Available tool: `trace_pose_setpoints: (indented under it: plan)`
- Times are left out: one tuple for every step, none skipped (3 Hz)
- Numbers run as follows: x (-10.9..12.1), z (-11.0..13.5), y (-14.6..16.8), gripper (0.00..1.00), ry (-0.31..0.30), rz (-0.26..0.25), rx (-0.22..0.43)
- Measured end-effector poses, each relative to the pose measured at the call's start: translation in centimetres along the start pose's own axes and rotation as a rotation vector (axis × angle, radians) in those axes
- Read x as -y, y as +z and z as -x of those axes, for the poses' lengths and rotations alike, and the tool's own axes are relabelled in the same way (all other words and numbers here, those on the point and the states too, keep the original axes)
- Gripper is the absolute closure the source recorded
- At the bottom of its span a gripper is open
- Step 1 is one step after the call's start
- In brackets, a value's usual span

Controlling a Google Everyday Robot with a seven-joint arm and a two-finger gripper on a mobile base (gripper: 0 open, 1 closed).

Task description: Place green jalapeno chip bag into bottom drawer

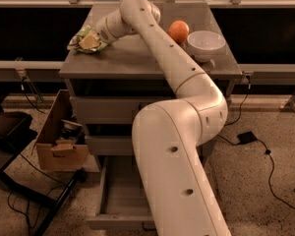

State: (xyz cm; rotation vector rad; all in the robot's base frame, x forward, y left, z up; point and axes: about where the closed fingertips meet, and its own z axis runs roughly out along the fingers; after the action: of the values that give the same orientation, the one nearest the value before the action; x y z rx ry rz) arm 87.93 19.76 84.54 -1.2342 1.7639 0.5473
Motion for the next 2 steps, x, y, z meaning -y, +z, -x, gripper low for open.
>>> trace_pose_setpoints:
  plan:
    - [0.1,0.7,-0.4,1.0,0.0,0.0,0.0]
    - [-0.3,2.5,-1.9,1.0,-0.048,-0.015,-0.017]
